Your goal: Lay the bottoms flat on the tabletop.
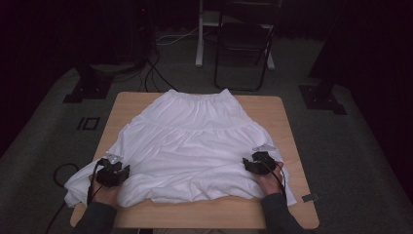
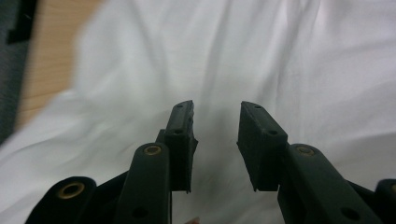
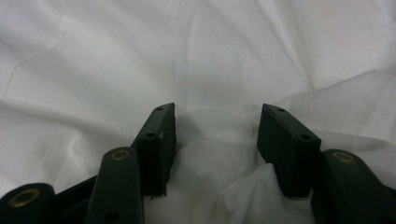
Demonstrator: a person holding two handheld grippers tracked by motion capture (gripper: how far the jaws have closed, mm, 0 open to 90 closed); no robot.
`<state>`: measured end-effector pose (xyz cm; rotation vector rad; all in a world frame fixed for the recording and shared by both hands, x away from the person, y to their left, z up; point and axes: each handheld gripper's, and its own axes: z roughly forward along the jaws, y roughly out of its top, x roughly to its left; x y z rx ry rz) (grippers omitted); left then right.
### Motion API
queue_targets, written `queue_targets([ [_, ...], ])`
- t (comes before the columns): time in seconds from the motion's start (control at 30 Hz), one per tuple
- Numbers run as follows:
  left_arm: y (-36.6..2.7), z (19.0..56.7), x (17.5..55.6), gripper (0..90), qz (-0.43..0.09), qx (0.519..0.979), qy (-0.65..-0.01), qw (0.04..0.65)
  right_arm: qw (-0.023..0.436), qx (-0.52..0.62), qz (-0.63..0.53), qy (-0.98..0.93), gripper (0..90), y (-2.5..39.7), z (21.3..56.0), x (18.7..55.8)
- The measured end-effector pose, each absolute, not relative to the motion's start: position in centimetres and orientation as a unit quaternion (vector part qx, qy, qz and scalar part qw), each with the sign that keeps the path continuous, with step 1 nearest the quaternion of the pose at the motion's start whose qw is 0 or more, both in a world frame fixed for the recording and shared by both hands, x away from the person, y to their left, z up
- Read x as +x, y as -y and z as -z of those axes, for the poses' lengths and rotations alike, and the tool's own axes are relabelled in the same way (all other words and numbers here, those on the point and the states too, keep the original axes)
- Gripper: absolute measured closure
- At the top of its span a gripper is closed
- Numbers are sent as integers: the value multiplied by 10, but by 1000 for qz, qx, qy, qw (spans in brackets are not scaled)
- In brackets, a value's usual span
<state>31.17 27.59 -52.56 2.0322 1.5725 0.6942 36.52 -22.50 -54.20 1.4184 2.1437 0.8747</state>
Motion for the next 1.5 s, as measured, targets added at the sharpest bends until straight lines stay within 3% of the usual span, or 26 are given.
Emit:
queue_targets([
  [0.23,-279,534,317,721,-239,733,-583,255,199,511,-290,-784,451,228,537,359],
  [0.5,-281,535,315,737,-244,729,-586,256,210,516,-253,-791,445,257,532,319],
  [1.1,-284,535,316,735,-237,725,-591,262,206,561,-239,-765,468,327,529,228],
  [1.3,-284,535,316,723,-240,723,-593,262,211,572,-243,-755,468,330,524,212],
  [1.5,-282,535,310,667,-244,720,-594,265,246,552,-271,-749,462,318,506,211],
])
